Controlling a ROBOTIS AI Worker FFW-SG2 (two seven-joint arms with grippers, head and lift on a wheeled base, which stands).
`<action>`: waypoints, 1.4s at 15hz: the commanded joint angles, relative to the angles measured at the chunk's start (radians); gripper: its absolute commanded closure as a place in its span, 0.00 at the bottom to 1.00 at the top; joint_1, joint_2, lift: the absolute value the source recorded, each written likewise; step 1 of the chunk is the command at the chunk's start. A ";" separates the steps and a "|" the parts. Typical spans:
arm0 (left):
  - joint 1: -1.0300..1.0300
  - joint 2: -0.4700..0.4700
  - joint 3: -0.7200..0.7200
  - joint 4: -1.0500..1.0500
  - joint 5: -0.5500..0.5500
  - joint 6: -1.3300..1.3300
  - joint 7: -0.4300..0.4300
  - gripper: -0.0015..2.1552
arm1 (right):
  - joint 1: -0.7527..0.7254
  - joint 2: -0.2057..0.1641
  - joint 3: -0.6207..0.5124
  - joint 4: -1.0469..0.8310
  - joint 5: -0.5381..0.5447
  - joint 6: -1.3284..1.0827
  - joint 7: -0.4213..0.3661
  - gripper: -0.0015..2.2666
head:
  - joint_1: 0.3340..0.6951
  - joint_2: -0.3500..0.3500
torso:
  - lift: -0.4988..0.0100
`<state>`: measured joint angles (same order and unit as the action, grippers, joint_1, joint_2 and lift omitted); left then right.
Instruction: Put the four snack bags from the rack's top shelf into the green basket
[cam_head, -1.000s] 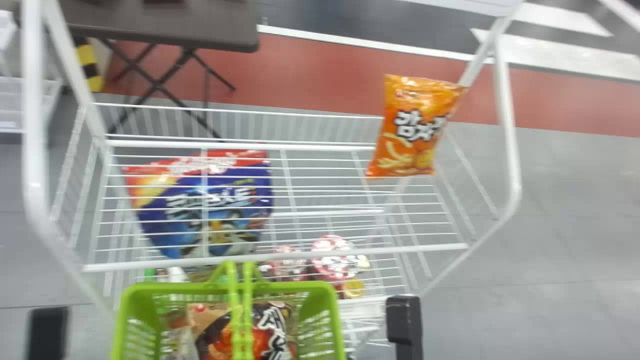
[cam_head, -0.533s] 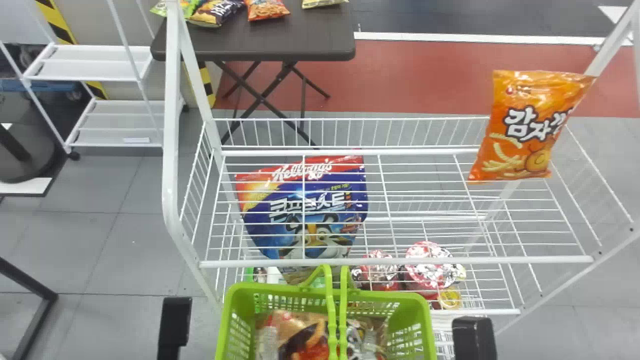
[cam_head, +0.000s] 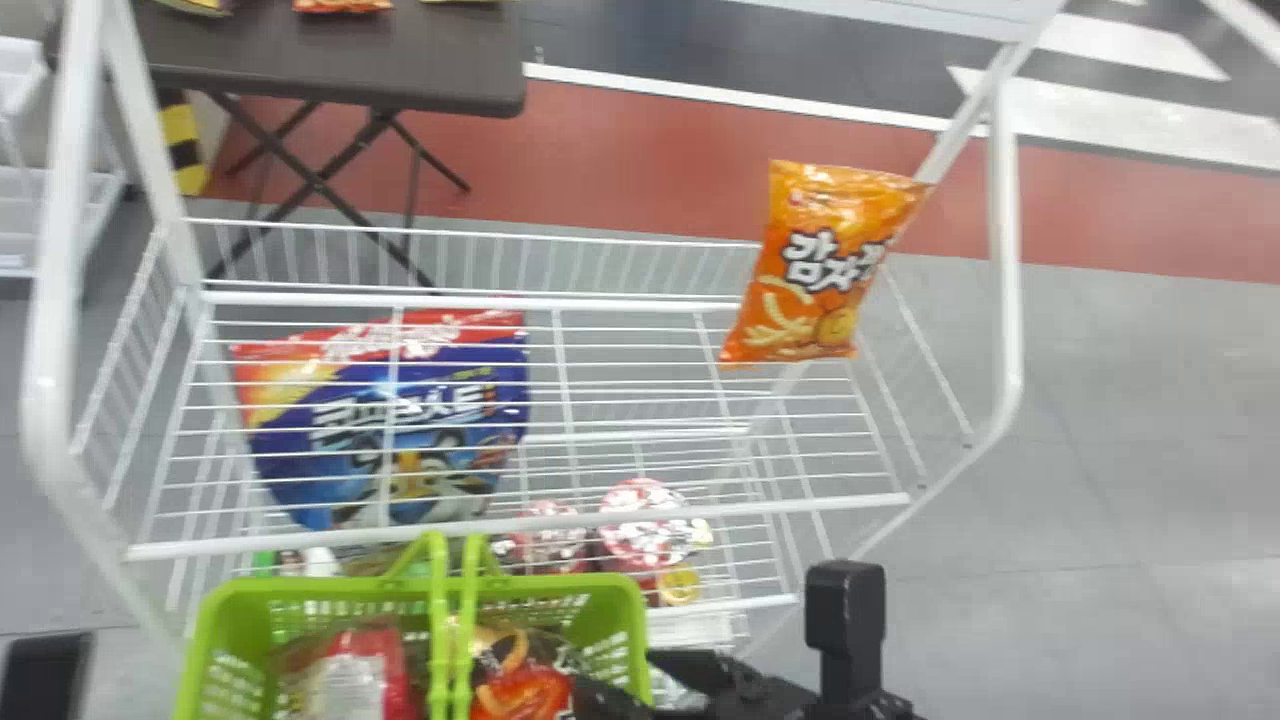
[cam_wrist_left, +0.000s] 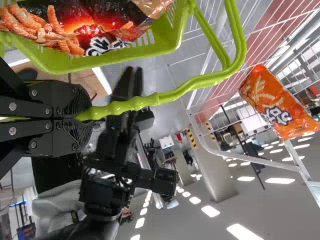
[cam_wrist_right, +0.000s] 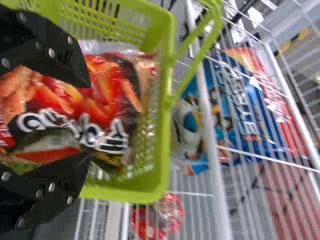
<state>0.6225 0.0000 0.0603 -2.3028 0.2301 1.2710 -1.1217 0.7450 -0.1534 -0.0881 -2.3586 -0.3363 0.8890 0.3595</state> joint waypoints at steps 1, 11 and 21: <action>0.008 -0.003 -0.002 -0.009 0.000 0.002 0.000 1.00 | -0.018 0.000 -0.013 0.009 0.010 -0.224 -0.037 0.03 | 1.00 0.01 | 0.98; 0.002 0.006 -0.013 -0.007 -0.002 0.002 0.007 1.00 | -0.527 0.038 -0.038 0.456 0.243 -0.635 -0.390 0.03 | 1.00 0.00 | 0.98; -0.020 0.005 -0.014 0.011 -0.005 0.008 0.011 1.00 | -0.797 0.028 -0.137 0.794 0.277 -0.635 -0.224 0.46 | 1.00 0.00 | 0.98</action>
<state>0.6070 0.0067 0.0460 -2.2977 0.2258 1.2782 -1.1105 -0.0437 -0.1270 -0.2211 -1.5694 -0.0610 0.2224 0.1141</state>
